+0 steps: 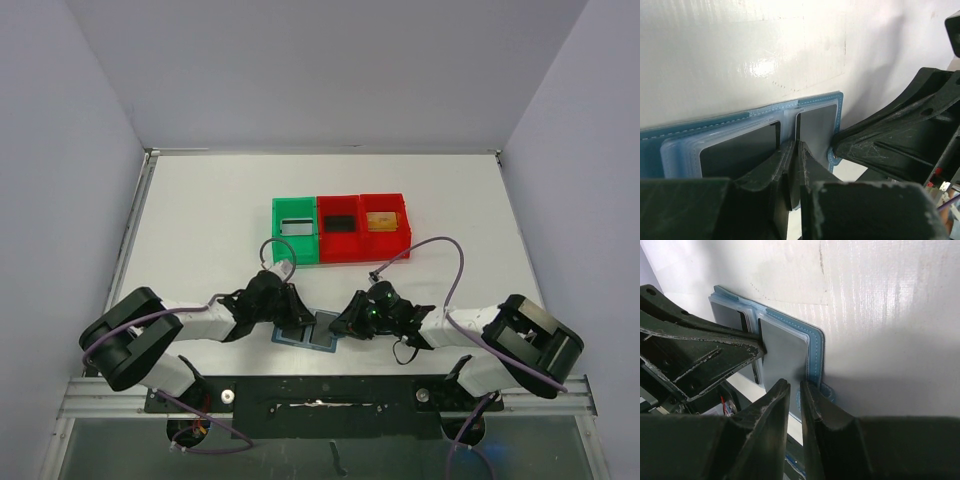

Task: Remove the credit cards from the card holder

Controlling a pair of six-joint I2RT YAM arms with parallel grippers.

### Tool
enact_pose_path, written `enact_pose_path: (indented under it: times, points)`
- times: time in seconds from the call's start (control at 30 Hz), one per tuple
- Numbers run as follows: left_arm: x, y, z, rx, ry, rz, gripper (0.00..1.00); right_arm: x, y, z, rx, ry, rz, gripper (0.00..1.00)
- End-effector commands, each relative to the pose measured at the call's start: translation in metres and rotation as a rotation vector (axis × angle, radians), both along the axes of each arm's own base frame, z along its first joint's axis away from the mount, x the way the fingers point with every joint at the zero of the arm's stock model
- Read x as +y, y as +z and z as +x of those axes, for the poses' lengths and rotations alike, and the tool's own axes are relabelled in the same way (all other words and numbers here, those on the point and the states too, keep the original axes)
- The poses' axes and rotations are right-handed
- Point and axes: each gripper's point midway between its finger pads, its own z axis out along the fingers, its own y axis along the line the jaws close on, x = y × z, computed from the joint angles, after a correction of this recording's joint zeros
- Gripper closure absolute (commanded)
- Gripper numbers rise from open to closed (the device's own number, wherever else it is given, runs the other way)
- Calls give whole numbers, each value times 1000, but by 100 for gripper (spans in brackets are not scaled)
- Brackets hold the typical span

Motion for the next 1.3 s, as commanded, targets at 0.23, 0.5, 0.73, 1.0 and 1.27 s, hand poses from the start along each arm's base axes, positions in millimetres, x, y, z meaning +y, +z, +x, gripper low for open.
enact_pose_path:
  times: [0.23, 0.5, 0.73, 1.0, 1.27]
  points:
    - [-24, 42, -18, 3, -54, -226, 100, -21, -42, -20, 84, 0, -149, 82]
    - [-20, 49, -15, -8, -48, -233, 100, -28, -44, -16, 84, -8, -226, 81]
    - [-9, 55, -9, -52, -40, -198, 100, -24, -43, -15, 87, -39, -172, 80]
    - [1, 49, -7, -48, -22, -167, 100, -26, -44, -13, 86, -33, -198, 80]
    - [16, 40, -4, -38, 7, -108, 100, -27, -43, -13, 85, -34, -203, 80]
